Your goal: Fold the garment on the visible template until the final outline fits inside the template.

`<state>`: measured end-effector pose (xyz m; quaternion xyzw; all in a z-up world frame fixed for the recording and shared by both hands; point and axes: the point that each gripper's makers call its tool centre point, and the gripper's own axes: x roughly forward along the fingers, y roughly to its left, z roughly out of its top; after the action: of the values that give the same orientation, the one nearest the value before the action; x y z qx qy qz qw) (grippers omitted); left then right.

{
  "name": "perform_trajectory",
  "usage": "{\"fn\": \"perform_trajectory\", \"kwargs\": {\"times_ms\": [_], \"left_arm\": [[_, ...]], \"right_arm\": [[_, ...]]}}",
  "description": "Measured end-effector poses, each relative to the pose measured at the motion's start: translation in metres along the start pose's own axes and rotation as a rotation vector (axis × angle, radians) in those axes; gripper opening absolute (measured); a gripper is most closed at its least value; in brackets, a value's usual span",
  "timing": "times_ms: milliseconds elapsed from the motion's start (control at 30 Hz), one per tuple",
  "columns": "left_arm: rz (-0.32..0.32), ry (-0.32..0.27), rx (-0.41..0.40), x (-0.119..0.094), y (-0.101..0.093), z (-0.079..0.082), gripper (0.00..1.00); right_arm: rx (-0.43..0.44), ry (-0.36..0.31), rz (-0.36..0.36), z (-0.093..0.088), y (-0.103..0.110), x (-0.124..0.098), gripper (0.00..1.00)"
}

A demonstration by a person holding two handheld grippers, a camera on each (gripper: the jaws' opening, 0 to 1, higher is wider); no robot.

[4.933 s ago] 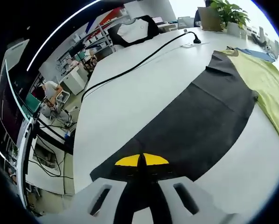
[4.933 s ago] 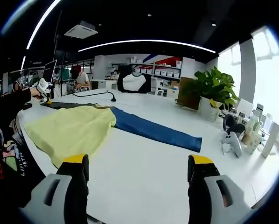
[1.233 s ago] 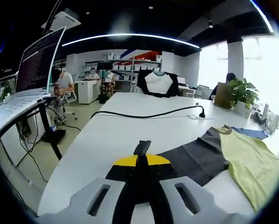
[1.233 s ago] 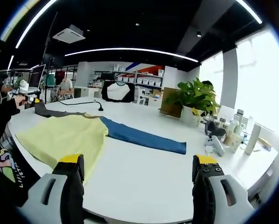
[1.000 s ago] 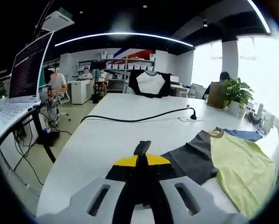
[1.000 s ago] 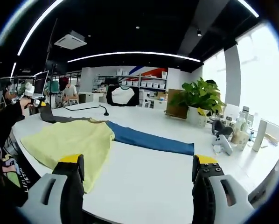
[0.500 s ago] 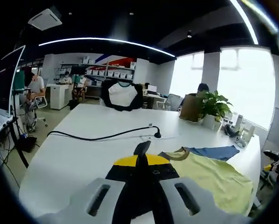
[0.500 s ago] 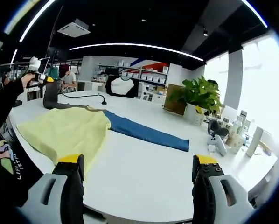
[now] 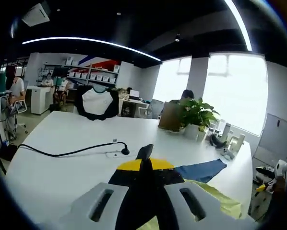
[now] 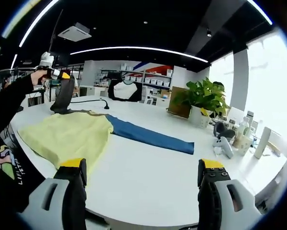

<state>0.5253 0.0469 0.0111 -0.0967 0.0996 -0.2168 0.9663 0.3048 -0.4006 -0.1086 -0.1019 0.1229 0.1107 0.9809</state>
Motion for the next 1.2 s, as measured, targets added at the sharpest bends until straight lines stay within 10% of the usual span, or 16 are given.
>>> {"fn": "perform_trajectory", "kwargs": {"times_ms": [400,1200], "left_arm": [[-0.075,0.028,0.096,0.065,-0.066,-0.003,0.04],[-0.148,0.261,0.064,0.144,-0.119,-0.158,0.04]], "right_arm": [[0.036,-0.006,0.002,-0.009,-0.005,-0.002,0.99],[0.081,-0.018,0.025,-0.015,-0.003,0.007,0.98]]}}
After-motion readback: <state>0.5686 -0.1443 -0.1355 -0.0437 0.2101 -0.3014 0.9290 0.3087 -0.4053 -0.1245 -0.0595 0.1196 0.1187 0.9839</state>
